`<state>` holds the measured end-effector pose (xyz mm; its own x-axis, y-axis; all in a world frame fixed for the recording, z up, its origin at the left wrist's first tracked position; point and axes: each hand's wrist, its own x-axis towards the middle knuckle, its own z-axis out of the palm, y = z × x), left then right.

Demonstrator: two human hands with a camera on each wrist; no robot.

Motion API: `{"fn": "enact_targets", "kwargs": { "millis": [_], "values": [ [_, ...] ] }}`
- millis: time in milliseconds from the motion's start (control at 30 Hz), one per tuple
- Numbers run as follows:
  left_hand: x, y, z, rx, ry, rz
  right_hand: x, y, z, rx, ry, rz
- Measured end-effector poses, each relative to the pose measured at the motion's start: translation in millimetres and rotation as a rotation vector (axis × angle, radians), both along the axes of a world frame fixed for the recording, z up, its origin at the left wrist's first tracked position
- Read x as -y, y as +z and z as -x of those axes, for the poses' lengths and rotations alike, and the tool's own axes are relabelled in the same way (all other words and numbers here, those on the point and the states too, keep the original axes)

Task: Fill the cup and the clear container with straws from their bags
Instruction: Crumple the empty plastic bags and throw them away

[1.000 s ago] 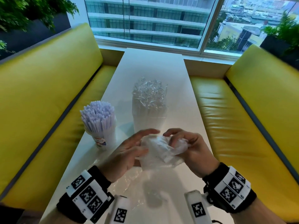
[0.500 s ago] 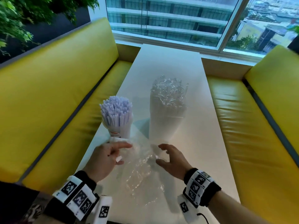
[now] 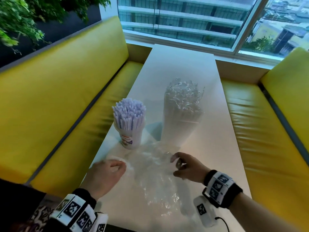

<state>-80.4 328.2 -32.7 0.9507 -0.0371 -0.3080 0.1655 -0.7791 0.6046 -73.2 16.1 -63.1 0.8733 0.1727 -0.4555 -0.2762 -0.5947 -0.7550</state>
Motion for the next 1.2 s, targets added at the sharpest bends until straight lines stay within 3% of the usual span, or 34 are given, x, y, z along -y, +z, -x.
{"fn": "enact_targets", "kwargs": {
  "millis": [100,200,300,433,533,700,833,900,967,1067,1200],
  "values": [
    [2.9,4.6,2.1,-0.079,-0.066,0.068,21.0,26.1,16.0,-0.07,-0.116,-0.307],
    [21.1,8.0,3.6,-0.258,-0.105,0.351,30.6,50.8,31.2,-0.044,-0.126,-0.495],
    [48.5,7.2,2.4,-0.386,-0.18,0.578,28.7,62.8,42.6,0.005,-0.151,-0.59],
    [73.6,19.5,2.6,-0.341,-0.29,0.625,28.2,74.4,46.7,0.016,-0.195,-0.664],
    [81.8,30.1,-2.6,-0.321,-0.285,0.681,35.8,84.4,48.3,0.04,-0.189,-0.661],
    [84.1,39.5,-8.2,-0.372,-0.195,0.815,47.1,87.1,47.4,0.23,-0.121,-0.629],
    [85.2,42.7,-13.1,-0.626,-0.055,1.102,52.0,87.8,42.1,0.505,-0.068,-0.453],
    [82.9,44.2,-15.3,-0.7,-0.072,1.121,54.4,90.1,41.6,0.573,-0.058,-0.396],
    [84.8,51.2,-12.8,-0.654,-0.163,1.043,52.6,96.5,41.0,0.654,-0.03,-0.334],
    [91.8,58.3,-6.0,-0.386,-0.342,0.89,48.7,104.6,37.3,0.756,-0.016,-0.279],
    [100.1,57.0,-7.5,-0.106,-0.259,0.892,46.9,109.1,36.2,0.658,-0.264,-0.469]
  ]
}}
